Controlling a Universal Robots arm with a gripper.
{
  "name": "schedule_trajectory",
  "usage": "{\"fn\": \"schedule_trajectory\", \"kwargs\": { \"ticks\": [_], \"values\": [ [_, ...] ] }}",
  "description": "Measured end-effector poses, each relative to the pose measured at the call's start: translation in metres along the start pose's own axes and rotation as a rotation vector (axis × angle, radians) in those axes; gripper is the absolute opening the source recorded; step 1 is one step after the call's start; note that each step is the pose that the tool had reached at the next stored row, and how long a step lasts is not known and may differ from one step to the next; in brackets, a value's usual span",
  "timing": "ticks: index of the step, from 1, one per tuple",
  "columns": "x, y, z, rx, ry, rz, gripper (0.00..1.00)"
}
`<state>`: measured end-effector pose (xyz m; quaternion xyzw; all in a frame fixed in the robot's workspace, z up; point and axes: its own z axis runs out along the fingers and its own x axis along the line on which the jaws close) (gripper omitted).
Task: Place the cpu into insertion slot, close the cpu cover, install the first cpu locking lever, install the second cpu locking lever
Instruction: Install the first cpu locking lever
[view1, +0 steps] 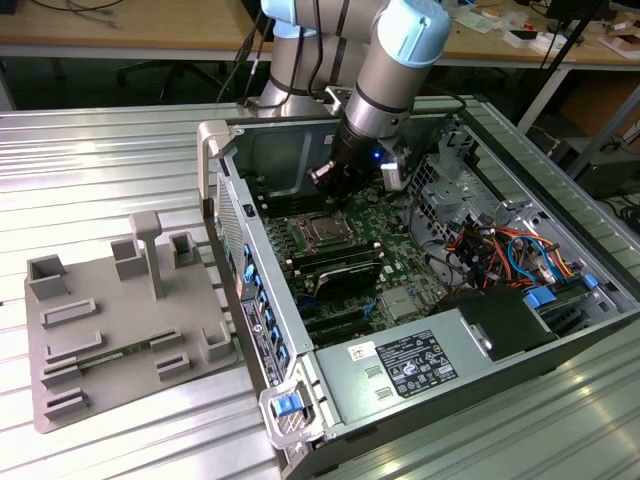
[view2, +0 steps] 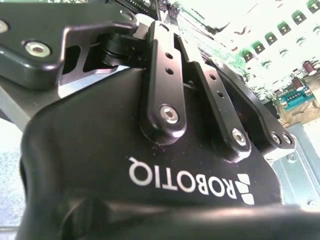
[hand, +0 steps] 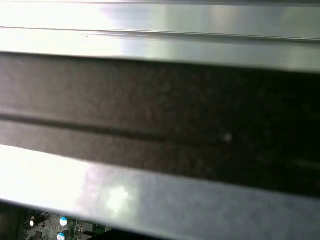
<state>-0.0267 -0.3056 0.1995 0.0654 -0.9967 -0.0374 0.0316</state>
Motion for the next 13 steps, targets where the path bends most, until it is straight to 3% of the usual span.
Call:
{"fn": "schedule_trajectory", "kwargs": {
  "ticks": [3,8,13],
  "values": [
    [0.0000,0.0006,-0.0021,-0.0018,-0.0020,0.000,0.11],
    [0.0008,0.0003,-0.0112,-0.0003,-0.0010,0.000,0.11],
    [-0.0001,-0.0119,-0.0121,-0.0011,0.0025,0.000,0.11]
  ]
}}
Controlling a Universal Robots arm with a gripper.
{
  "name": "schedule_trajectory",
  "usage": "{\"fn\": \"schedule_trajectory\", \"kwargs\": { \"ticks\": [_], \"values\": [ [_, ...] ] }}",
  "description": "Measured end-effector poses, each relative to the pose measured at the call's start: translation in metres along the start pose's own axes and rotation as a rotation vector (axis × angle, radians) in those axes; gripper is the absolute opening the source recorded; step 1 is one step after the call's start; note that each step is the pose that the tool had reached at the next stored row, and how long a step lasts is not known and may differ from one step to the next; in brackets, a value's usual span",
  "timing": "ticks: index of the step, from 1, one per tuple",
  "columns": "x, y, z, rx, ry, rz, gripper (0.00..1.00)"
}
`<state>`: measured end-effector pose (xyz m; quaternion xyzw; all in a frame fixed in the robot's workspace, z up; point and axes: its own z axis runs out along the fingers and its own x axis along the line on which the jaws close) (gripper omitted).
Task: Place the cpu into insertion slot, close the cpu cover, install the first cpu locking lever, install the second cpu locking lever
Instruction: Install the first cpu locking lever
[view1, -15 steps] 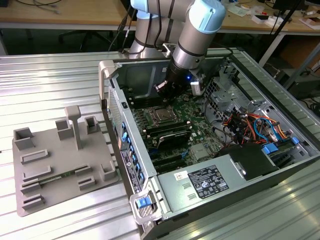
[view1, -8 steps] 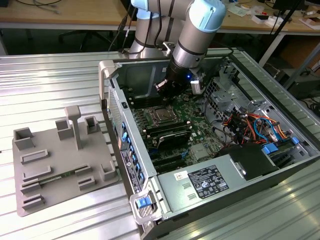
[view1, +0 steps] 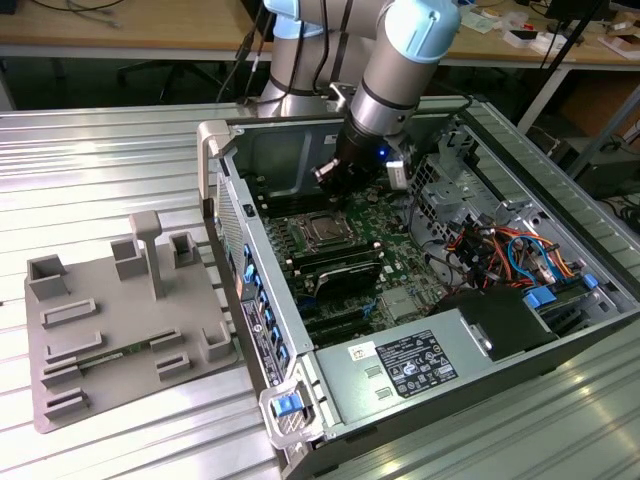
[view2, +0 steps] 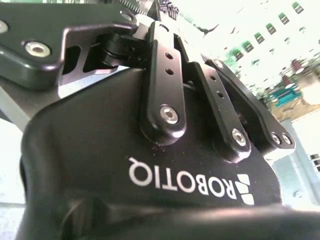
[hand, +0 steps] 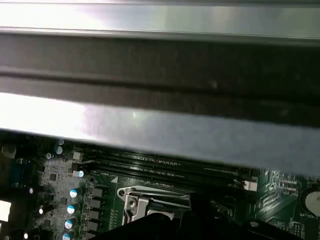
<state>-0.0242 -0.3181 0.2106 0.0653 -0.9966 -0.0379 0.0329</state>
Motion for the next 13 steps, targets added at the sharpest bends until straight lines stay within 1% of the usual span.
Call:
{"fn": "schedule_trajectory", "kwargs": {
  "ticks": [2,5,6,8,10,12,13],
  "values": [
    [-0.0010,-0.0068,-0.0004,-0.0006,0.0025,0.000,0.11],
    [-0.0025,-0.0143,-0.0011,-0.0010,0.0049,0.000,0.11],
    [-0.0026,-0.0165,-0.0012,-0.0011,0.0051,0.000,0.11],
    [-0.0023,-0.0181,-0.0026,-0.0010,0.0052,0.002,0.11],
    [-0.0018,-0.0184,-0.0078,-0.0011,0.0050,0.003,0.11],
    [-0.0013,-0.0182,-0.0160,-0.0014,0.0048,0.004,0.11],
    [-0.0010,-0.0180,-0.0214,-0.0013,0.0049,0.004,0.11]
  ]
}}
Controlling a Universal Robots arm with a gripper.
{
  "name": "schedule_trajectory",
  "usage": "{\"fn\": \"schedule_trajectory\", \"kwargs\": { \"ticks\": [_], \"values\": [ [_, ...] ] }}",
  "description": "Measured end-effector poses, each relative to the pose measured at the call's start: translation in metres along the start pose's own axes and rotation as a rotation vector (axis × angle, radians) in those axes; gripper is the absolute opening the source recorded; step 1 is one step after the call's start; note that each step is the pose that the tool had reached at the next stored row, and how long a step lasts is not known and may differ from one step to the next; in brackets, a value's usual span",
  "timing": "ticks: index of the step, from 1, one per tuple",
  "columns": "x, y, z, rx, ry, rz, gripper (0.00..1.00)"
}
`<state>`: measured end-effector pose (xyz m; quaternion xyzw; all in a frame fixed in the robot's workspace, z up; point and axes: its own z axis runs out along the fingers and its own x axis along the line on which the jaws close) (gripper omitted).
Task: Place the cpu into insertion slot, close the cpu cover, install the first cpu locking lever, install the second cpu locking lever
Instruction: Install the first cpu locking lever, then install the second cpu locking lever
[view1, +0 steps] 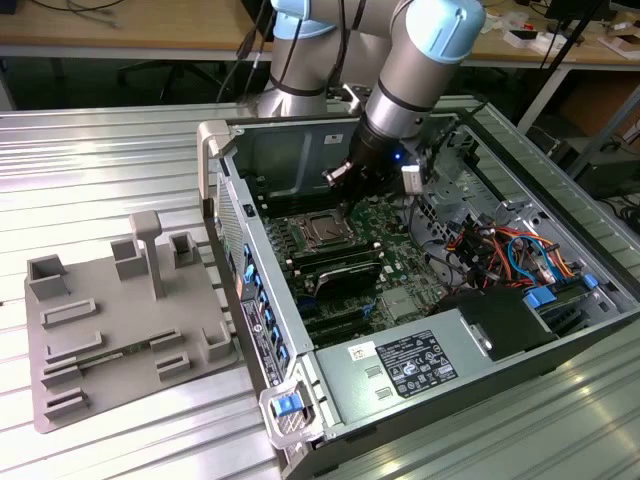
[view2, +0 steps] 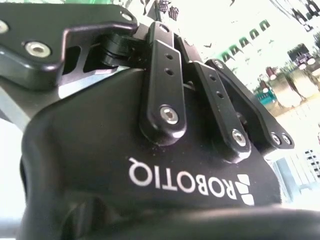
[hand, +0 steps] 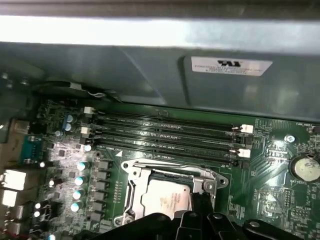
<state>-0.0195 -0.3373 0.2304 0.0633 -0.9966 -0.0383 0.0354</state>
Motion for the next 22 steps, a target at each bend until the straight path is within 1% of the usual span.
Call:
{"fn": "schedule_trajectory", "kwargs": {
  "ticks": [2,4,22],
  "values": [
    [0.0007,0.0004,-0.0089,0.0001,0.0000,0.000,0.11],
    [0.0008,0.0007,-0.0122,-0.0001,-0.0001,0.000,0.11],
    [0.0009,0.0004,-0.0127,-0.0005,0.0000,0.000,0.11]
  ]
}}
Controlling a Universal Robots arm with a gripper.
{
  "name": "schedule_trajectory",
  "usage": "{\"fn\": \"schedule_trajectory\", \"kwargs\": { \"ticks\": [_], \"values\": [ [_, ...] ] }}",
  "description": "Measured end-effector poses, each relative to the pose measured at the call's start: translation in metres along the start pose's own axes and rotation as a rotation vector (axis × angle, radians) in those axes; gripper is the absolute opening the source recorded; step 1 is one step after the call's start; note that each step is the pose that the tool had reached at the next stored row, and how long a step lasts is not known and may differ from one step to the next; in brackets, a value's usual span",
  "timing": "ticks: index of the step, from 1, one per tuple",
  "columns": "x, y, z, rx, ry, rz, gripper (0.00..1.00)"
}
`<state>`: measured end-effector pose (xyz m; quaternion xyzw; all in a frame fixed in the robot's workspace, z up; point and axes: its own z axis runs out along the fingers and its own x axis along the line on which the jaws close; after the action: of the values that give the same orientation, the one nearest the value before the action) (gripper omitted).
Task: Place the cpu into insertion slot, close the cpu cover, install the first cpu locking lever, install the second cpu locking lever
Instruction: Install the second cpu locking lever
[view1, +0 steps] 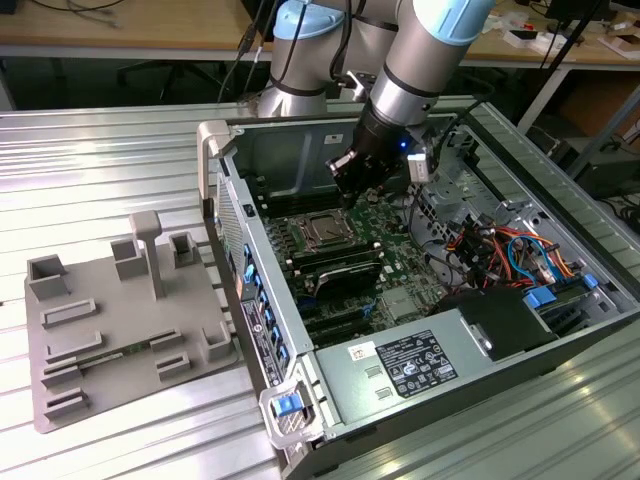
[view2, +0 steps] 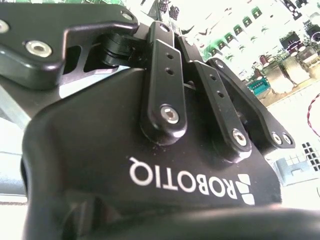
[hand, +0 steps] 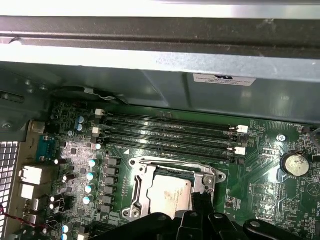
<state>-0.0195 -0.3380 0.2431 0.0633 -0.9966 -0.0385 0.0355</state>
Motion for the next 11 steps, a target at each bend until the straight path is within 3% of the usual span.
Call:
{"fn": "schedule_trajectory", "kwargs": {
  "ticks": [3,9,10,11],
  "values": [
    [0.0005,-0.0038,-0.0002,0.0000,0.0000,0.000,0.11],
    [0.0016,-0.0264,0.0002,0.0021,0.0002,0.000,0.11],
    [0.0019,-0.0349,0.0007,0.0127,0.0015,0.001,0.11],
    [0.0026,-0.0464,0.0063,0.0138,0.0014,0.004,0.11]
  ]
}}
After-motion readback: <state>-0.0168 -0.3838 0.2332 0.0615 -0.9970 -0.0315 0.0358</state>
